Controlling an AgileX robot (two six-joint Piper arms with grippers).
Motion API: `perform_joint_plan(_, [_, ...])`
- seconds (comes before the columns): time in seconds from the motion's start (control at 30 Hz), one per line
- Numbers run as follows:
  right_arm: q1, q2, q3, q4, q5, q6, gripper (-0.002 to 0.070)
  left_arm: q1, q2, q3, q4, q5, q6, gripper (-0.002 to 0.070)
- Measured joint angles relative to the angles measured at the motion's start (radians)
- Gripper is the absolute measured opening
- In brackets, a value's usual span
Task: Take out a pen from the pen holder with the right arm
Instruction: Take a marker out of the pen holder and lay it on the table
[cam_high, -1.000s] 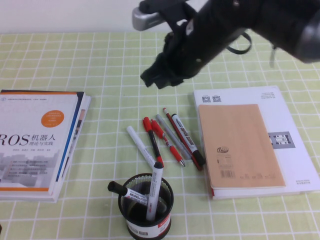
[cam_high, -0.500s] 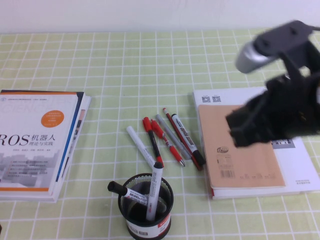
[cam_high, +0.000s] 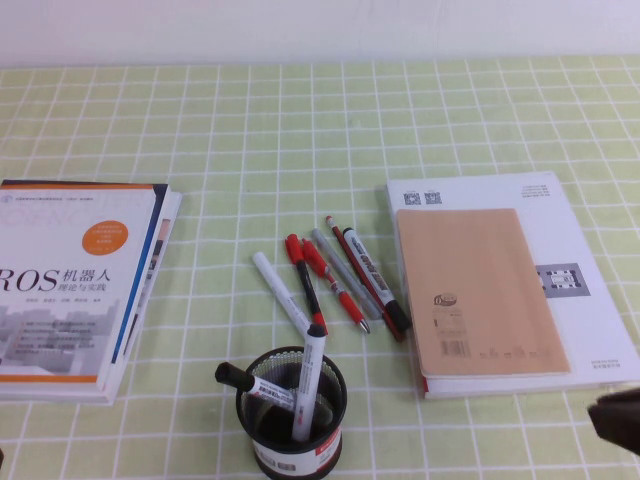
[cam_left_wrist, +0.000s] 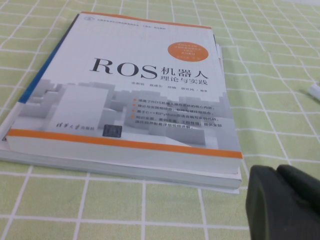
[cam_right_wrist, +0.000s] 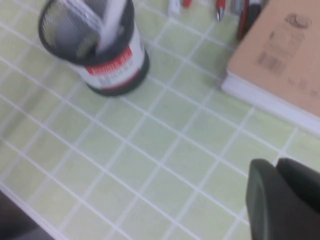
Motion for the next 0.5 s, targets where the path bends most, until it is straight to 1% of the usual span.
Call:
perform_joint_plan(0.17, [0.000,-0.071,0.092,-0.051,-0.049,-0.013,-0.0012,0.000,0.000,0.000,0.000,0.000,0.000,-0.0008])
perform_joint_plan(0.37, [-0.002,-0.121,0.220,-0.112,-0.203,-0.014,-0.0012,0.000,0.000,0.000,0.000,0.000,0.000,-0.0008])
perform_joint_plan(0.43, [-0.042,-0.146,0.272,-0.118,-0.272,-0.014,-0.0012,0.000,0.000,0.000,0.000,0.000,0.000,-0.0008])
perform_joint_plan(0.5, [-0.123,-0.185,0.323,-0.097,-0.340,-0.014,-0.0012,0.000,0.000,0.000,0.000,0.000,0.000,-0.0008])
